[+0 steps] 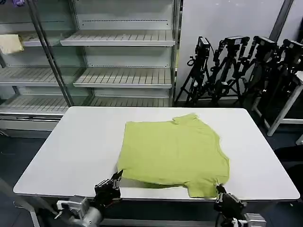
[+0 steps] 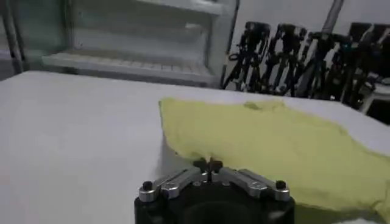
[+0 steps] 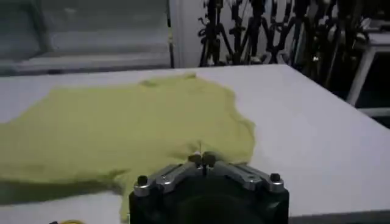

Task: Fold and organize the clothes.

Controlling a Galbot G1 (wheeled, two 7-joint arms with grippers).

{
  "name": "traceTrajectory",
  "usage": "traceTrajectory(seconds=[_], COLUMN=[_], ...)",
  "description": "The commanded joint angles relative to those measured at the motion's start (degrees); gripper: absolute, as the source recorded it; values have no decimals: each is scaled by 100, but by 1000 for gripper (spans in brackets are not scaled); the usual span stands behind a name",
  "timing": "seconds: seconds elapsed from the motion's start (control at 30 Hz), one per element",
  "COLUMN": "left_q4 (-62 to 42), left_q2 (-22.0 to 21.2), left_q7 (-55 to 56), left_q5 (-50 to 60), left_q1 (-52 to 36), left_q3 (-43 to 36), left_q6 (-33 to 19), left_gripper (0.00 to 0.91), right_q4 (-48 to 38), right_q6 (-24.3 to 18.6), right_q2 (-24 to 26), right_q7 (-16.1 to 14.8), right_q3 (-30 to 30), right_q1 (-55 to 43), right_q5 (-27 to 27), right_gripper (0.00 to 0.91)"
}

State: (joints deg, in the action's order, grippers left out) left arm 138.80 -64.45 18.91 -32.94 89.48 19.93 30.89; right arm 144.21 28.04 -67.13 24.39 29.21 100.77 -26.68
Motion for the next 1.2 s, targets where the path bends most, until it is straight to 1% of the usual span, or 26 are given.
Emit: traceTrajectory(seconds=[0.03,0.07,0.1,0.17,0.3,0.4,0.63,0.83,1.03,1.2], left_q4=[380,276,144,-40,-376,-666,-1259,-1722,-2235,-2640], left_q2=[22,32,33,31,66,113,214,184,111,4], left_q7=[-155,-195,-225,-261,-451,-467,-393,-357,-309,-257], left_q5=[-71,-83,-118,-199,-152,-197,-510,-549,-492,-323], left_q1=[293,236,153,18,-282,-597,-1274,-1784,-2172,-2485], left_q3=[206,196,179,148,62,-3,-78,-263,-503,-667], left_q6=[-127,-177,-255,-353,-675,-781,-813,-811,-859,-908], left_gripper=[50,40,50,50,50,50,50,50,50,50], right_q4=[202,172,13,-179,-575,-822,-1458,-1912,-2370,-2575], right_q6=[-139,-148,-163,-197,-395,-457,-437,-349,-284,-245], right_q2=[-15,-13,13,53,213,337,579,711,726,742], right_q7=[-49,-56,-75,-79,-55,-64,-82,-116,-162,-267], right_q3=[192,192,185,169,39,-12,-68,-229,-390,-471], right_q1=[-145,-175,-497,-737,-1195,-1500,-2143,-2616,-2973,-3121], right_q5=[29,24,-87,-170,-182,-306,-627,-805,-788,-668], right_gripper=[0,0,0,0,0,0,0,0,0,0])
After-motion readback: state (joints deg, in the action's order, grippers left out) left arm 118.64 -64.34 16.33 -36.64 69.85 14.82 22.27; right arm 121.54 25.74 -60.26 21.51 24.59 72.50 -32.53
